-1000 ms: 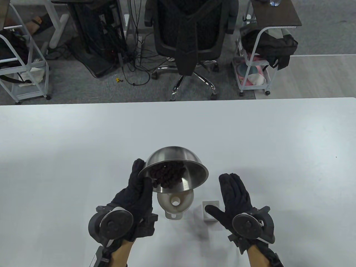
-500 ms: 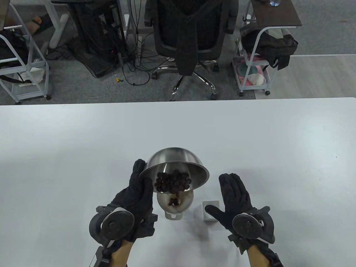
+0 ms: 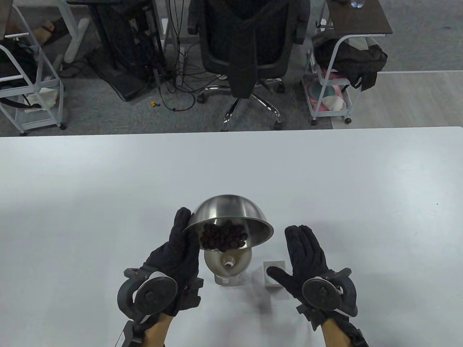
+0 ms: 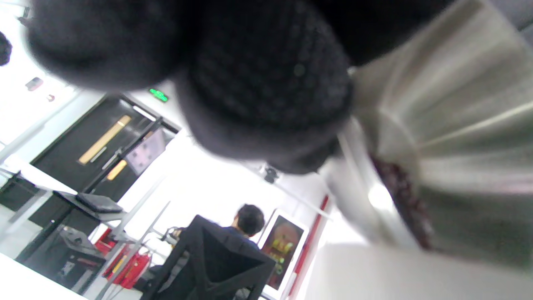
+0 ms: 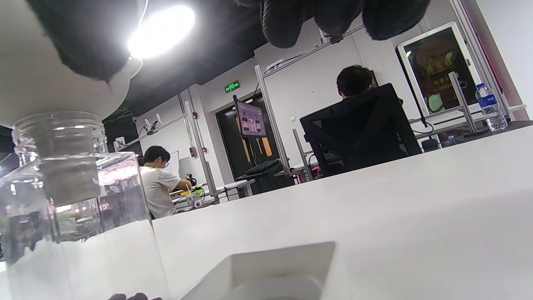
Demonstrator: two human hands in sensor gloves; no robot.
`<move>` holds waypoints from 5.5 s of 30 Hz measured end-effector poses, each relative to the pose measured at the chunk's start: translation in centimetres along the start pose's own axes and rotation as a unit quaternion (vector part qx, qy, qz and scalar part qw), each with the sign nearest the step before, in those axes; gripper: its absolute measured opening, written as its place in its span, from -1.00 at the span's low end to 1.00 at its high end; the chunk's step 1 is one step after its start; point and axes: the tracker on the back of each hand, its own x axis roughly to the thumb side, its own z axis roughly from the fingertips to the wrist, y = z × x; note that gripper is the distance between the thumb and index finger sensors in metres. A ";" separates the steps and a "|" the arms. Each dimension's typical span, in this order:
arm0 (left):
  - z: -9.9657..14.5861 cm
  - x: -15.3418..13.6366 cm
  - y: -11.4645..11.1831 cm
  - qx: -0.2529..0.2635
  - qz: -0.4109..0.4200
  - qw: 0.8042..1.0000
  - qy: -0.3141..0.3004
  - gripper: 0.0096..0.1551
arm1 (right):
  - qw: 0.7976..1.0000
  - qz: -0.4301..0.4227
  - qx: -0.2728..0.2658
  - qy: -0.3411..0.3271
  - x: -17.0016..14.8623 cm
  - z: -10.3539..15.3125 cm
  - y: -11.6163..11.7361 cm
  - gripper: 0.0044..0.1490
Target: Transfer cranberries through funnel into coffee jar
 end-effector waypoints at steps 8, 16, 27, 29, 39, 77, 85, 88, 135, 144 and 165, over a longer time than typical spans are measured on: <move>0.0 0.1 0.1 0.003 -0.004 1.000 -0.004 -0.59 | 1.000 0.000 0.000 0.000 0.0 0.0 0.0 0.32; 0.0 0.2 0.2 0.004 -0.007 1.000 -0.007 -0.59 | 1.000 0.000 0.000 0.000 0.0 0.0 0.0 0.32; 0.1 0.3 0.2 0.004 -0.011 1.000 -0.008 -0.59 | 1.000 0.000 0.001 0.000 0.0 0.0 0.0 0.32; 0.1 0.4 0.3 0.004 -0.015 1.000 -0.010 -0.60 | 1.000 -0.001 0.001 0.000 0.0 0.0 0.0 0.32; 0.0 0.4 0.4 0.005 -0.019 1.000 -0.013 -0.60 | 1.000 0.000 0.003 0.000 0.0 0.0 0.1 0.32; 0.0 0.9 0.6 0.008 -0.042 0.999 -0.030 -0.61 | 1.000 0.000 0.003 0.000 0.0 0.0 0.1 0.31; 0.0 0.9 0.6 0.008 -0.042 0.999 -0.029 -0.60 | 1.000 0.000 0.003 0.000 0.0 0.0 0.1 0.32; 0.0 0.9 0.7 0.009 -0.043 0.999 -0.029 -0.61 | 1.000 0.000 0.003 0.000 0.0 0.0 0.2 0.32; 0.2 -1.3 1.8 0.033 -0.046 0.998 0.000 -0.60 | 1.000 0.000 0.009 0.002 0.0 0.0 0.3 0.32; -0.3 -6.2 1.6 0.028 -0.020 0.996 0.087 -0.61 | 1.000 -0.002 0.010 0.003 0.0 0.0 0.3 0.32; -0.4 -15.2 -3.5 -0.085 -0.005 0.963 0.254 -0.54 | 1.000 -0.004 0.014 0.008 -0.2 -0.1 0.3 0.32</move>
